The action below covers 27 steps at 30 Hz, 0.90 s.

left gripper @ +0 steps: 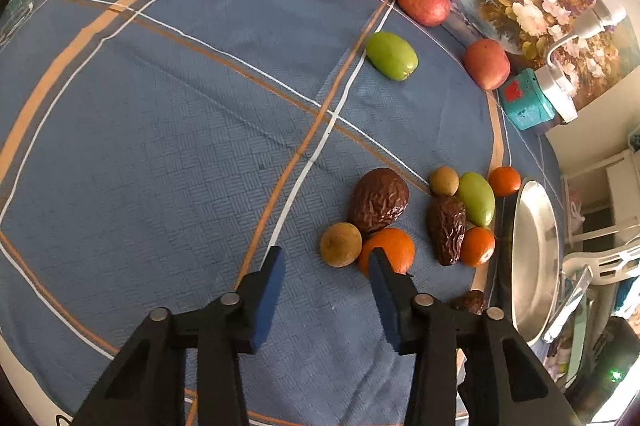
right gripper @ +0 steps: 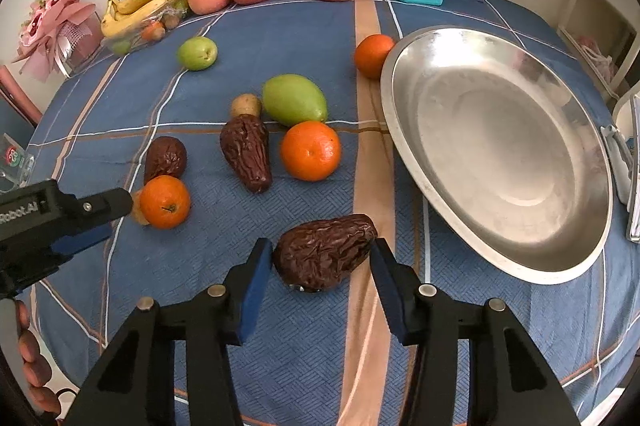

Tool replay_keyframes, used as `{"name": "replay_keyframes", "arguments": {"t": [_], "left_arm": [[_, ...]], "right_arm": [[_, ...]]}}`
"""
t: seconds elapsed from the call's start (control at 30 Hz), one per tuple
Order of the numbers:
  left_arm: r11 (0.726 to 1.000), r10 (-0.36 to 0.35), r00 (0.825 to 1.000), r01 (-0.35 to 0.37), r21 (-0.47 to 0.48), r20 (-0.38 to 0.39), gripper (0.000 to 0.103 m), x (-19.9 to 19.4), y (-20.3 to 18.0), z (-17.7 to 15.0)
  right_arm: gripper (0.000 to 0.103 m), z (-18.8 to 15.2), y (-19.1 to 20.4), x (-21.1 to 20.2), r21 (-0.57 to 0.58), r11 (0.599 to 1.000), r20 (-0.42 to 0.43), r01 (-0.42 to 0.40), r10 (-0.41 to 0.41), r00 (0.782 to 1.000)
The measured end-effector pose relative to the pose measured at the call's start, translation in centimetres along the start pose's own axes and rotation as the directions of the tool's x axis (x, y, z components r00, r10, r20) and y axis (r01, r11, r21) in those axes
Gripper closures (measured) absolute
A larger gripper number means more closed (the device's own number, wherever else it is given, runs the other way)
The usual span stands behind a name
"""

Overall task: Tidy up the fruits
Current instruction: 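Close right tool on the dark date while left tool closes on the kiwi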

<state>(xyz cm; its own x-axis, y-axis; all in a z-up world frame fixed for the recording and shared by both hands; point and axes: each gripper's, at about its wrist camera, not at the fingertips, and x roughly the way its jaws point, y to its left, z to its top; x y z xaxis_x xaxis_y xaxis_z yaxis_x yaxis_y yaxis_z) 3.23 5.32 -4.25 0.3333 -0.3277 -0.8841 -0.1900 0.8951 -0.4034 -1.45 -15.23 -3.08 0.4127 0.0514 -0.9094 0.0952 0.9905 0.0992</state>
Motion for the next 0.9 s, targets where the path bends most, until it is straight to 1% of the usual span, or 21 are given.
{"name": "replay_keyframes", "arguments": {"t": [0.07,0.13,0.23,0.3,0.33,0.37,0.4,0.47,0.63,0.7,0.77,0.8,0.9], "left_arm": [[1.0,-0.007,1.0,0.007,-0.002,0.002,0.061,0.1,0.0,0.0],[0.999,-0.031,1.0,0.031,-0.021,-0.002,0.063,0.4,0.2,0.1],[0.997,-0.068,0.998,0.068,-0.043,-0.008,0.074,0.6,0.3,0.1],[0.996,-0.082,0.997,0.081,-0.035,-0.005,0.085,0.5,0.1,0.1],[0.996,-0.079,0.997,0.079,-0.03,-0.006,0.088,0.5,0.0,0.1],[0.997,-0.068,0.998,0.068,-0.023,-0.007,0.096,0.5,-0.1,0.0],[0.998,-0.064,0.998,0.064,-0.025,-0.011,0.098,0.6,-0.1,0.0],[0.996,-0.074,0.997,0.074,-0.045,-0.011,0.098,0.7,0.2,-0.1],[0.997,-0.05,0.999,0.051,-0.056,0.009,0.098,0.3,0.5,-0.1],[0.998,-0.023,1.0,0.024,-0.066,0.021,0.098,0.2,1.0,0.1],[0.997,-0.001,1.0,0.002,-0.073,0.012,0.096,0.4,1.3,0.2],[0.996,-0.006,1.0,0.007,-0.085,0.003,0.096,0.6,1.6,0.1],[0.987,-0.06,0.998,0.056,-0.148,-0.025,0.096,1.0,2.2,0.1]], "right_arm": [[0.055,0.0,0.2,0.0,-0.006,1.0,0.003,-0.004,0.004,1.0],[0.055,0.0,0.3,0.1,-0.012,1.0,0.003,-0.001,0.001,1.0],[0.055,0.1,0.3,0.1,-0.011,1.0,0.003,-0.003,0.003,1.0],[0.055,0.1,0.2,0.1,-0.009,1.0,0.003,-0.005,0.005,1.0],[0.055,0.0,0.3,0.1,-0.009,1.0,0.003,-0.005,0.005,1.0],[0.055,0.0,0.2,0.1,-0.009,1.0,0.003,-0.005,0.005,1.0],[0.055,0.1,0.3,0.1,-0.009,1.0,0.003,-0.005,0.005,1.0],[0.055,0.0,0.3,0.1,-0.007,1.0,0.004,-0.006,0.006,1.0],[0.059,-0.1,0.1,-0.1,-0.002,1.0,0.009,-0.013,0.013,1.0],[0.059,-0.1,0.0,-0.2,0.001,1.0,0.004,-0.014,0.014,1.0],[0.059,-0.1,0.0,-0.2,0.0,1.0,0.003,-0.014,0.014,1.0],[0.059,-0.1,0.0,-0.2,0.002,1.0,0.002,-0.015,0.015,1.0],[0.059,-0.1,-0.1,-0.2,0.004,1.0,-0.001,-0.014,0.014,1.0]]}}
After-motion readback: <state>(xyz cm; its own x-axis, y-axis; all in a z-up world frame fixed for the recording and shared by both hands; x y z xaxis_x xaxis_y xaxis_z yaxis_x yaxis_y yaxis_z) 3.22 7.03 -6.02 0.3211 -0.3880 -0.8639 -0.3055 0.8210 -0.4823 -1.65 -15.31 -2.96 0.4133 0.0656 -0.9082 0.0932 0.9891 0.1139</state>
